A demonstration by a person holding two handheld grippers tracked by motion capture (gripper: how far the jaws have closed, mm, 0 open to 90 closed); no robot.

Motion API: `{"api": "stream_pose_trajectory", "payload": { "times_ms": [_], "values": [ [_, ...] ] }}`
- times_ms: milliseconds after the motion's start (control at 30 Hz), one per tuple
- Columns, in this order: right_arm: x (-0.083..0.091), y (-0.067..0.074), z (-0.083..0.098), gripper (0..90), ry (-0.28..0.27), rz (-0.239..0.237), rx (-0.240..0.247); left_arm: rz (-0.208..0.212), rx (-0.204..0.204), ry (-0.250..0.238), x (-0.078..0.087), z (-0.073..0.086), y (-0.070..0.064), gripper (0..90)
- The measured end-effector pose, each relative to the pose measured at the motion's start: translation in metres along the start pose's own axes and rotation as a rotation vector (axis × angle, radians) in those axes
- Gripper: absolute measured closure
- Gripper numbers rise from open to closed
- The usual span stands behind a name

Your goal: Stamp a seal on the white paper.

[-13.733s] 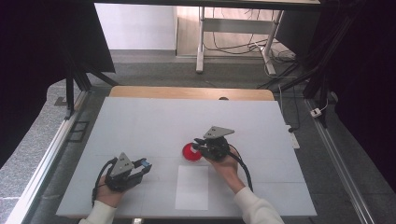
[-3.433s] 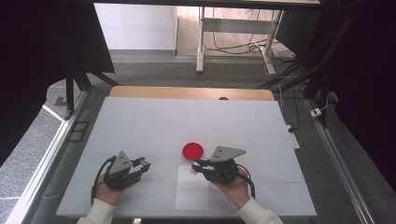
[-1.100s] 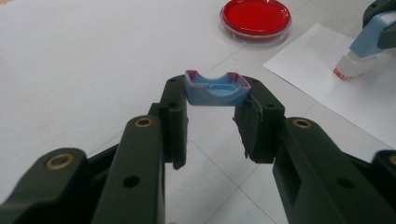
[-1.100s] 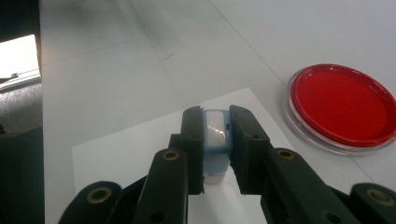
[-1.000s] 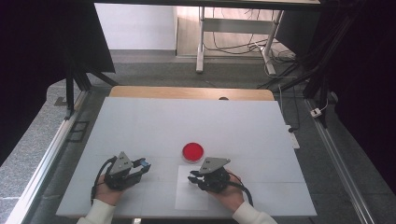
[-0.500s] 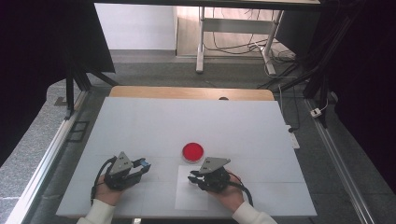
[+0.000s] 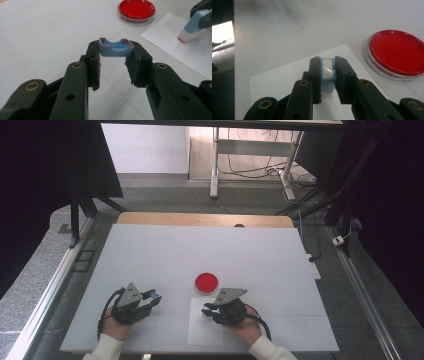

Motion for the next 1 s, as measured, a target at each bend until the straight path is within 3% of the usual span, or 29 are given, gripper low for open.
{"api": "stream_pose_trajectory", "payload": {
  "times_ms": [300,1000],
  "values": [
    [-0.0008,-0.0020,0.0033,75.6,-0.020,-0.019,-0.032,-0.001,0.000,0.001,0.0002,0.0000,-0.0005,64.2],
    [-0.0017,-0.0002,0.0026,76.0,0.001,0.002,-0.025,-0.007,0.008,-0.002,0.0015,0.0004,-0.0003,64.2]
  ]
}}
Point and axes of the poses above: each handheld gripper's, and its own axes: x roughly backward along the jaws, z roughly out of its underside, y roughly to its left, the point moved 6 cm from there along -x, roughly forward along the jaws, and after that the axes turned 15 degrees about y, right-handed, at the moved point
